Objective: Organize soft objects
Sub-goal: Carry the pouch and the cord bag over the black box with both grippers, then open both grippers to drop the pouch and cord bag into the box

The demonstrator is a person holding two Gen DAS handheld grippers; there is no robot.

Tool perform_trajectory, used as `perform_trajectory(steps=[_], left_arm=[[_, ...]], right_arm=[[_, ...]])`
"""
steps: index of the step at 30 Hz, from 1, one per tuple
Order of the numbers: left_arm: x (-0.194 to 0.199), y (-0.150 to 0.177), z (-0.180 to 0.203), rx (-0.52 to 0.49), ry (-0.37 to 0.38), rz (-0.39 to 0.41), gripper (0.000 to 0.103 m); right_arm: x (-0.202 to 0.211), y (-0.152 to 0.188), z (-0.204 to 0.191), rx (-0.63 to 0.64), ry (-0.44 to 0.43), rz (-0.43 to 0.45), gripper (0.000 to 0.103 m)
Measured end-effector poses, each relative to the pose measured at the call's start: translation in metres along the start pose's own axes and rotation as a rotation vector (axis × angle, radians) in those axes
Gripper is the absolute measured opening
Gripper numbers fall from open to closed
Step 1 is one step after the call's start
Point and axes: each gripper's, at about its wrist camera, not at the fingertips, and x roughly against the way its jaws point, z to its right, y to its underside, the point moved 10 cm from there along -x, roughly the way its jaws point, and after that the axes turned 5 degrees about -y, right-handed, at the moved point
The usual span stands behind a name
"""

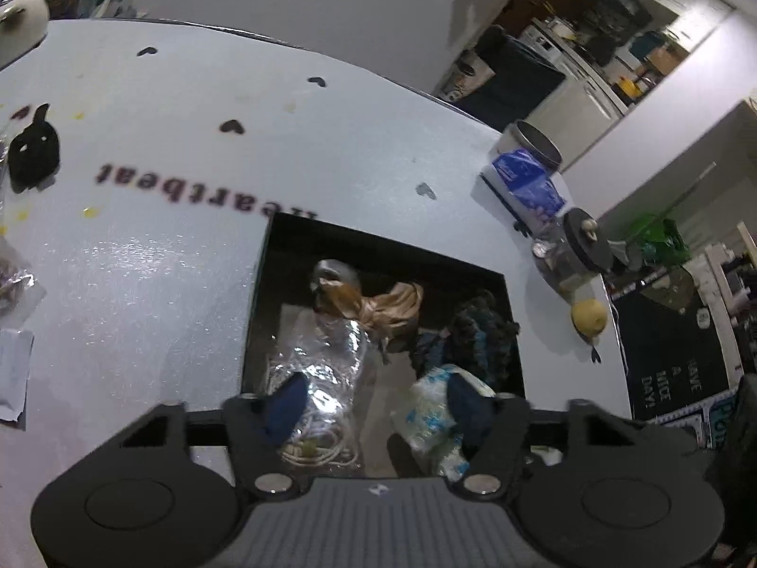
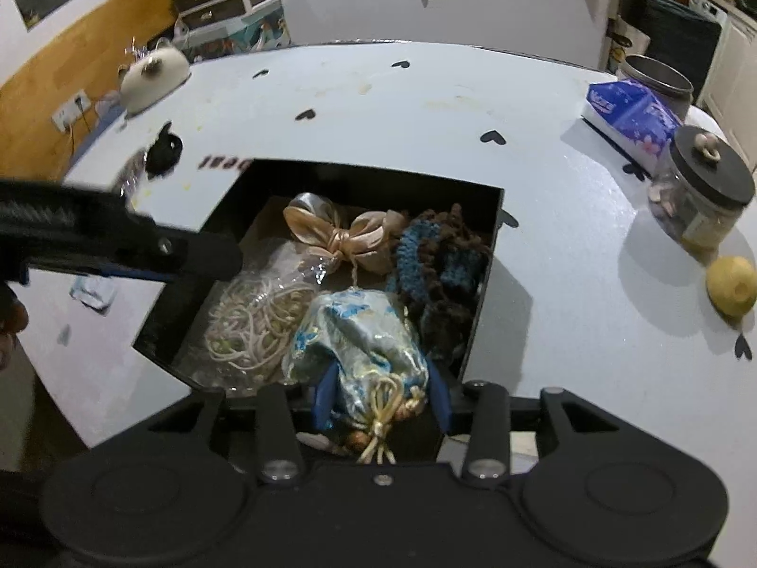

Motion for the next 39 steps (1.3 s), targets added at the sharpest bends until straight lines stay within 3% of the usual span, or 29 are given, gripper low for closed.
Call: perform_trajectory(steps=[5, 12, 14, 17, 28, 31, 33, 39], left_arm=[[-0.001, 0.005, 0.002, -0.027, 0.003, -0.025, 0.04], [-0.003, 0.013, -0.005, -0.022, 0.0, -0.058, 0.039], [-0.003, 0.014, -0.006, -0.026, 0.0, -0.062, 0.039], [-0.004, 0.016, -0.006, -0.032, 0.001, -0.071, 0.039], [0.006, 0.011, -0.002, -0.077, -0.006, -0.025, 0.04], [0.012, 0.011, -0.001, -0.101, -0.008, -0.005, 0.043], [0.017, 0.011, 0.001, -0.12, -0.007, 0.011, 0.056], [0.036, 0.011, 0.003, -0.168, -0.024, 0.09, 0.074]], right_arm=[[0.011, -0.001, -0.006, -0.001, -0.04, 0.012, 0.035], [-0.034, 0.013, -0.019, 0.036, -0.047, -0.105, 0.024], [-0.041, 0.014, -0.028, 0.108, -0.019, -0.099, 0.025], [-0.043, 0.012, -0.029, 0.113, 0.003, -0.104, 0.025], [0.009, 0.002, -0.024, 0.008, -0.007, 0.037, 0.051], [0.026, -0.001, -0.022, -0.027, -0.001, 0.084, 0.052], [0.039, -0.003, -0.02, -0.051, 0.003, 0.129, 0.06], [0.066, -0.003, -0.013, -0.094, 0.054, 0.235, 0.062]])
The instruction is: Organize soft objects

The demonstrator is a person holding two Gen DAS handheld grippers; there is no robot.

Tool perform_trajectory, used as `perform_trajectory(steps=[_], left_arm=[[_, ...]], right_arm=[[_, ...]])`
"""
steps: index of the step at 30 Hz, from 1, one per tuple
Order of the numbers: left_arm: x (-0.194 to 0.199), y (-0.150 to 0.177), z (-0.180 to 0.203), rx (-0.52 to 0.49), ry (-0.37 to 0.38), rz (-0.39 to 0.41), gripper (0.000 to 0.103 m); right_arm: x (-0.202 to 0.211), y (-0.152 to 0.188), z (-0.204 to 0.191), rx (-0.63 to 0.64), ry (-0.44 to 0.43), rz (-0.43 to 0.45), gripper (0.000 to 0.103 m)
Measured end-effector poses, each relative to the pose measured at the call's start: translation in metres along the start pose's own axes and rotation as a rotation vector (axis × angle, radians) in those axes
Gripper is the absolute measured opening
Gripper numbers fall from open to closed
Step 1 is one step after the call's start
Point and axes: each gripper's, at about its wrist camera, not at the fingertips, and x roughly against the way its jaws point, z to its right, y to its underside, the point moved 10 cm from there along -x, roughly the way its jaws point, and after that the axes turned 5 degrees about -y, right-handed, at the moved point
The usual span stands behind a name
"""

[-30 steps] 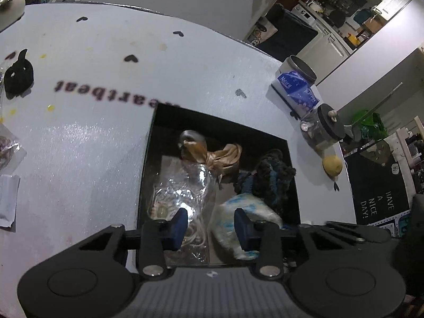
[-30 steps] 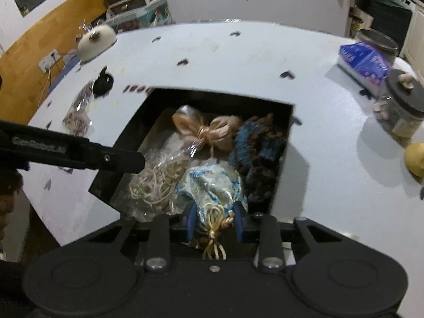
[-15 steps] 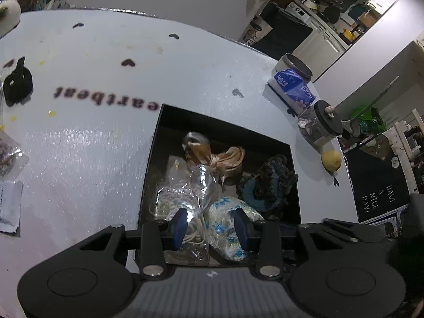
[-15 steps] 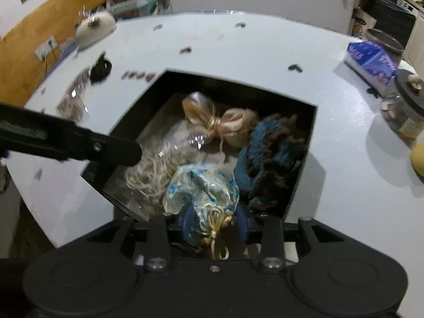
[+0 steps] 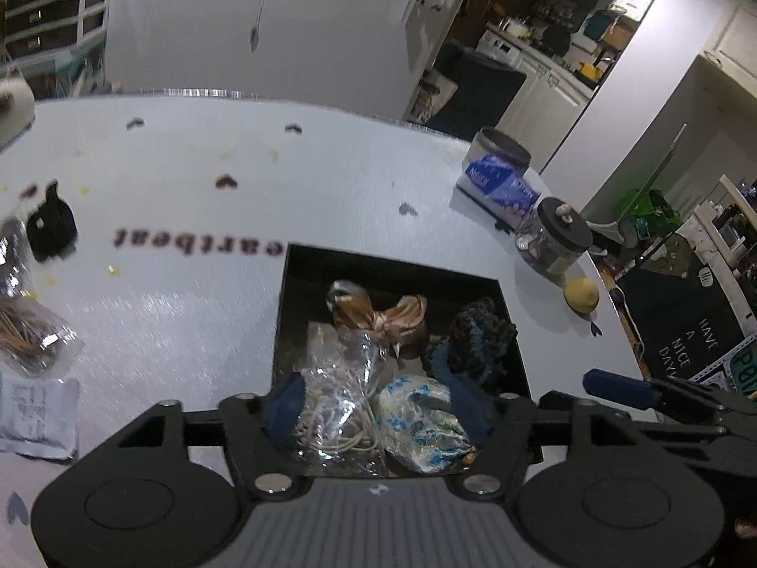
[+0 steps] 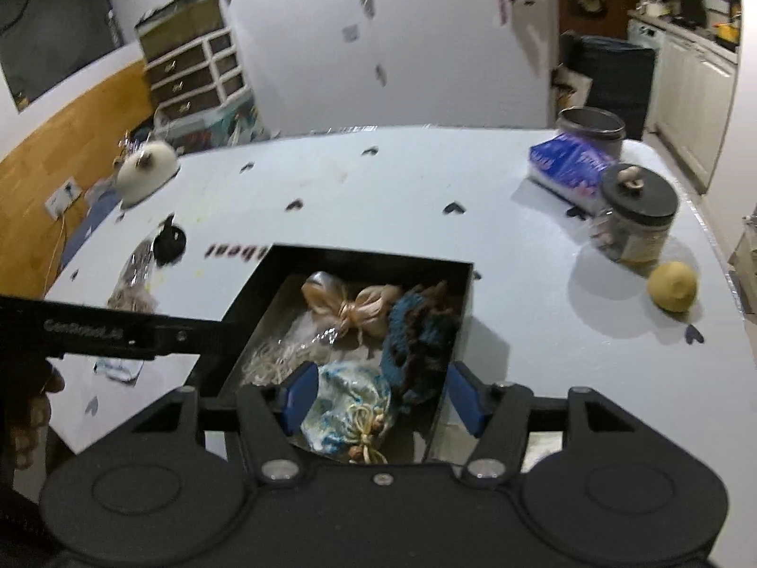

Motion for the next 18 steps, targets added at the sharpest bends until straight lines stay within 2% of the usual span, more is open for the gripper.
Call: perform_trajectory(steps=[4, 7, 12, 18], left_arm=[[0.016, 0.0, -0.001, -0.032, -0.015, 0.062, 0.082], [0.026, 0.001, -0.004, -0.044, -0.024, 0.106, 0.091], [0.04, 0.003, -0.012, -0.041, -0.05, 0.17, 0.101], [0.055, 0.008, -0.019, -0.057, -0.075, 0.249, 0.103]], right_arm=[[0.014, 0.0, 0.004, -0.031, 0.03, 0.07, 0.065], [0.026, -0.002, 0.005, -0.032, 0.067, 0.123, 0.069], [0.042, -0.003, 0.002, -0.018, 0.105, 0.201, 0.088], [0.055, -0.005, -0.001, -0.014, 0.138, 0.272, 0.102]])
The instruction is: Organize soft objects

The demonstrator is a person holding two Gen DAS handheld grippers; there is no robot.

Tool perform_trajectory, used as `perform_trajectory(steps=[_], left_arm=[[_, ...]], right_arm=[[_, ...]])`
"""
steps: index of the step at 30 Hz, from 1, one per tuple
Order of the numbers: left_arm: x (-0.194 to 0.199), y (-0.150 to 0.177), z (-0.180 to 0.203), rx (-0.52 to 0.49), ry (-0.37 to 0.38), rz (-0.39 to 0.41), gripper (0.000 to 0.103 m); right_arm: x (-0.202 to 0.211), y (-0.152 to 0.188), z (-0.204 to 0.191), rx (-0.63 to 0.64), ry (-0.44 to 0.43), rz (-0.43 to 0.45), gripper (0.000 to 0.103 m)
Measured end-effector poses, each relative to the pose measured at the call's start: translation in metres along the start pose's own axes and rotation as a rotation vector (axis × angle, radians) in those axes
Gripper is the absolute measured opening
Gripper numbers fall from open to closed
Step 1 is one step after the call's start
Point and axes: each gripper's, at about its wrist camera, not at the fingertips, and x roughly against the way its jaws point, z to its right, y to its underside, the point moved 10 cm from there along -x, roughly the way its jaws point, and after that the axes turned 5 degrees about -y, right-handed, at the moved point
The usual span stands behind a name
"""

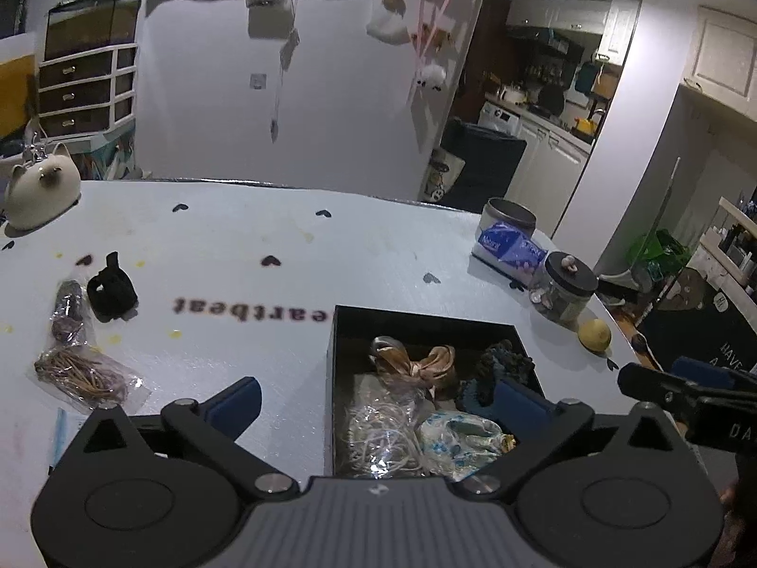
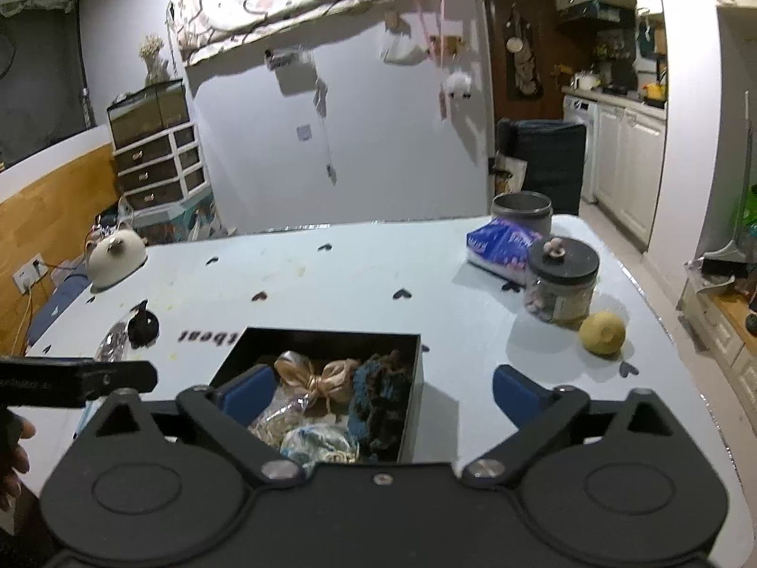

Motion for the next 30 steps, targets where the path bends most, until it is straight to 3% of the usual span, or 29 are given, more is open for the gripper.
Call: perform_trajectory(steps=[17, 30], left_arm=[[0.013, 0.0, -0.023, -0.044, 0.009, 0.058, 0.103], [0.018, -0.019, -0.092, -0.041, 0.018, 0.073, 0.103]], right_arm=[[0.013, 0.003, -0.014, 0.023, 0.129, 0.073, 0.103], [-0.015, 0.0, -0.08, -0.015, 0.102, 0.038, 0.103]])
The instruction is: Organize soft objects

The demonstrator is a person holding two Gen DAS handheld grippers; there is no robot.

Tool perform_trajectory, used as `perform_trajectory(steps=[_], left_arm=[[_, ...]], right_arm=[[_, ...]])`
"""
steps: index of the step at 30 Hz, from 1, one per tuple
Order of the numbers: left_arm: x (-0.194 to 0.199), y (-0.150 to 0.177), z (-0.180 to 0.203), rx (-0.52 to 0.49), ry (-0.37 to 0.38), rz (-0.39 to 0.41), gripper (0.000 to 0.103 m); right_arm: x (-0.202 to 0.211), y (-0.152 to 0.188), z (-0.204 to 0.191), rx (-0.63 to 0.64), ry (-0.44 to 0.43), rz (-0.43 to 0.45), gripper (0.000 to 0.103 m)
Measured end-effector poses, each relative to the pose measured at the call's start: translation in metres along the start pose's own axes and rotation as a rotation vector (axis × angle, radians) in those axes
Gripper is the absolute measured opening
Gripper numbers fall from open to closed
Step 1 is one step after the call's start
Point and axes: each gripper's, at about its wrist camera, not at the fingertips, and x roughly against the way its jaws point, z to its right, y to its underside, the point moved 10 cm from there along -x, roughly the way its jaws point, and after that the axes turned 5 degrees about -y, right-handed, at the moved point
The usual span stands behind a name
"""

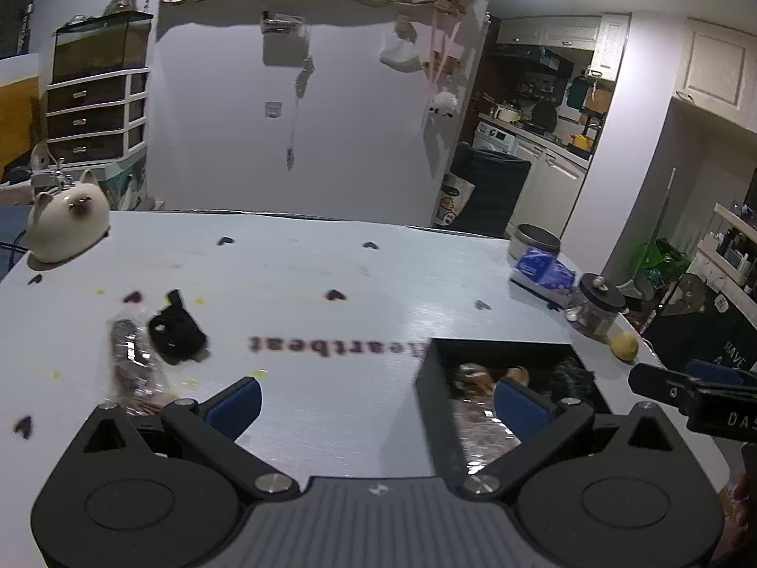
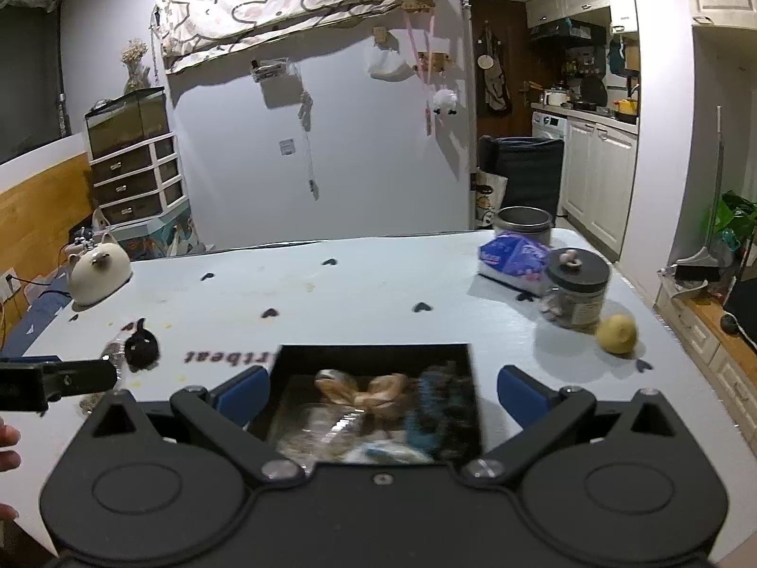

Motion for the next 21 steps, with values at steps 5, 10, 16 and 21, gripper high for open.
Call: perform_trajectory(steps=[5, 10, 16, 21], left_arm=[[0.003, -0.008, -0.042, 0.0, -0.007, 0.006, 0.103], [0.003, -0.014, -0.083, 0.004, -0.018, 0.005, 0.103], [0.001, -0.015, -0.131, 0.007, -0.032, -0.005, 0.103], [-0.005, -0.015, -0.169, 0.018, -0.047, -0.023, 0.103]], right_arm=[[-0.013, -0.002, -0.041, 0.004, -0.016, -0.008, 0.103], [-0.028, -0.005, -0.084, 0.016, -0.042, -0.016, 0.103], [-0.049, -0.001, -0.13, 0.032, -0.068, -0.044, 0.103], [-0.073, 0.007, -0.167, 0.057, -0.091, -0.091, 0.103]])
